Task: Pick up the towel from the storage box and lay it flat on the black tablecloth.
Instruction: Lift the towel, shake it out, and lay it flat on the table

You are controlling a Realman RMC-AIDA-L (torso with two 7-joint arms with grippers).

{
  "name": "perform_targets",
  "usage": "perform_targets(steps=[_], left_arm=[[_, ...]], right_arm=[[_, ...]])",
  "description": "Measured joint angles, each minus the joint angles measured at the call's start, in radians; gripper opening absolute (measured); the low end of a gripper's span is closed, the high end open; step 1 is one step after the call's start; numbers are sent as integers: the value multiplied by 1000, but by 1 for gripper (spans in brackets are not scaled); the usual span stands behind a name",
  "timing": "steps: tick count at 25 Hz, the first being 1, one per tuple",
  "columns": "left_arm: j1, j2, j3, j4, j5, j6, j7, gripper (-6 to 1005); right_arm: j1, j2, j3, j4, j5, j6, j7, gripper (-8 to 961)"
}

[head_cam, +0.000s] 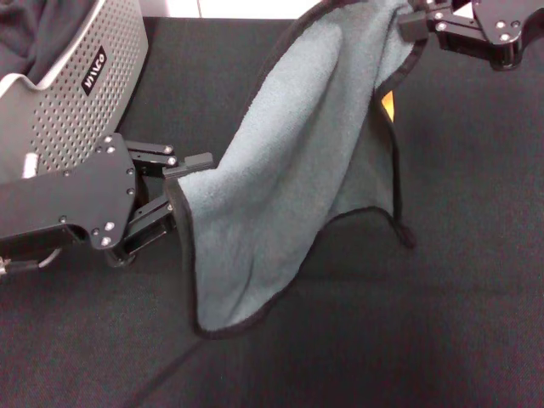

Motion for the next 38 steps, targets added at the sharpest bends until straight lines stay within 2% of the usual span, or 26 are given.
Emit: perform_targets(steps=[7, 14, 20, 23, 29, 33, 38], left_arm=[[58, -15, -1, 116, -78, 23, -40, 147], [51, -5, 0, 154, -143, 51, -121, 145], [64, -2, 3, 307, -146, 64, -262, 144], [65, 10, 4, 382, -150, 65, -352, 143], [71, 56, 10, 465, -219, 71, -481, 140], [85, 92, 30, 488, -256, 73, -532, 138], [107, 111, 86, 499, -237, 73, -556, 122]], right_arm=[[-20, 5, 33, 4, -13, 4, -6, 12], [-16, 12, 153, 57, 52, -161, 7, 12], [-76, 24, 173, 63, 157, -268, 19, 12], [-117, 36, 178, 63, 201, -324, 21, 12], [-196, 68, 191, 64, 229, -429, 7, 12], [-239, 73, 215, 89, 232, -485, -10, 12], [-284, 74, 179, 175, 224, -494, -63, 12]])
